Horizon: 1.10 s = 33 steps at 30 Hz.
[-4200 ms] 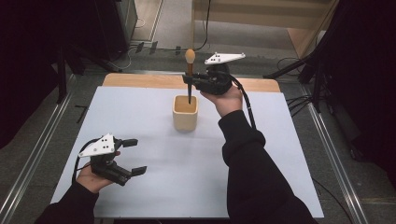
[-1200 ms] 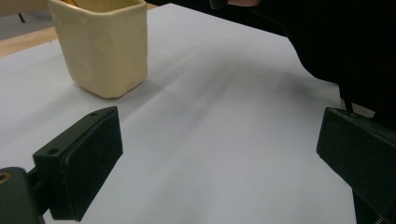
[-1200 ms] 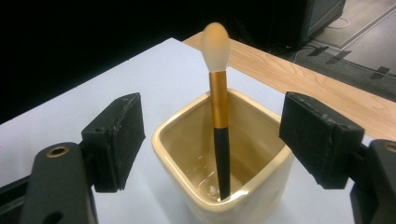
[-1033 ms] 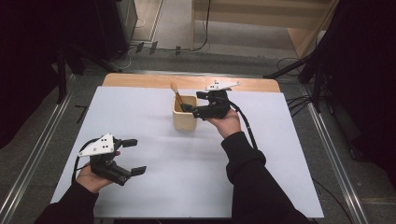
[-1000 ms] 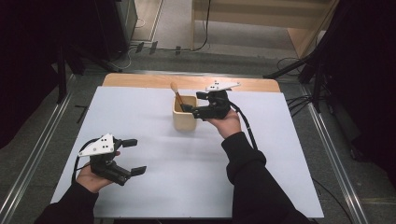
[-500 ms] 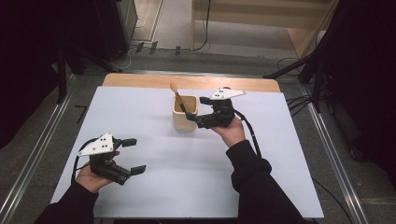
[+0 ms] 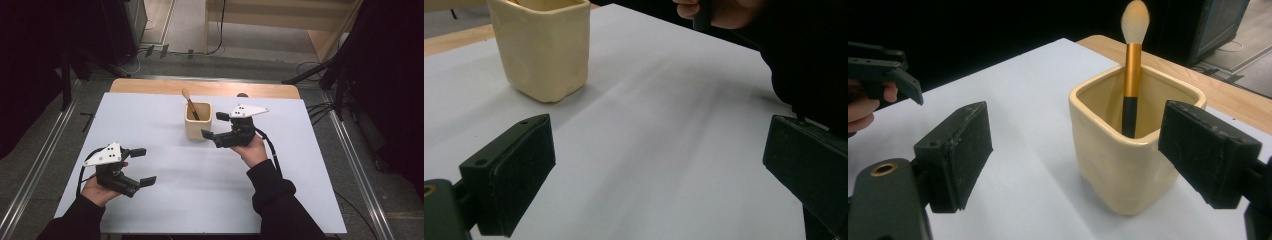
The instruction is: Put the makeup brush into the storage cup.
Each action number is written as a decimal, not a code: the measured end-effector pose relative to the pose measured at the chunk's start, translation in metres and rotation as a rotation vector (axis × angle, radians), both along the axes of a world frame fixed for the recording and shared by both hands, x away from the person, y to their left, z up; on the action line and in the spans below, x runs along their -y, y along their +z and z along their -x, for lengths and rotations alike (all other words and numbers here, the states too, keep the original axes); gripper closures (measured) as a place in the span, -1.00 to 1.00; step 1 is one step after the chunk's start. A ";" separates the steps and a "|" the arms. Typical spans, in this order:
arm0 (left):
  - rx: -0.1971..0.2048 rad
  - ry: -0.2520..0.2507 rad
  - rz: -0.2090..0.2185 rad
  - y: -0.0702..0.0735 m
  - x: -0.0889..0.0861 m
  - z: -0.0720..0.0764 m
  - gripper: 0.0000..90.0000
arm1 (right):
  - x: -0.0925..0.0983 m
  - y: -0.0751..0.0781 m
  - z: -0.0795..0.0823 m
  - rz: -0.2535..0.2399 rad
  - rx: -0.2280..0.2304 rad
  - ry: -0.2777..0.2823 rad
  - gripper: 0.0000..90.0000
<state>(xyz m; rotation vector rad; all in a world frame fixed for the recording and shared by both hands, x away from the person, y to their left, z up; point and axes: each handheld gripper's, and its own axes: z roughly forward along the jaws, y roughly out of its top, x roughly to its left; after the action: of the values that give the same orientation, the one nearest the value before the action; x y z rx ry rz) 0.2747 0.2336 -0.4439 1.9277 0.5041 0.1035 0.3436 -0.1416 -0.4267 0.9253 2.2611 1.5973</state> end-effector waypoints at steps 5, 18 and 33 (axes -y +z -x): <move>0.012 0.011 0.015 0.001 -0.001 0.000 -0.97 | 0.003 -0.002 0.008 0.021 -0.002 0.007 -0.67; -0.004 0.017 0.007 0.000 -0.002 -0.001 -0.97 | 0.015 -0.012 0.023 0.007 -0.002 0.036 -0.67; -0.002 0.021 0.010 0.000 -0.002 -0.002 -0.97 | 0.033 -0.021 0.046 -0.016 0.043 0.022 -0.67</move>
<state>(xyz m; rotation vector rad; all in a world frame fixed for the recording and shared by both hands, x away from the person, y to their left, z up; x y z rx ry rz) 0.2763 0.2357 -0.4438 1.9135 0.5255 0.1129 0.2972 -0.1749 -0.4473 0.8647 2.2406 1.6307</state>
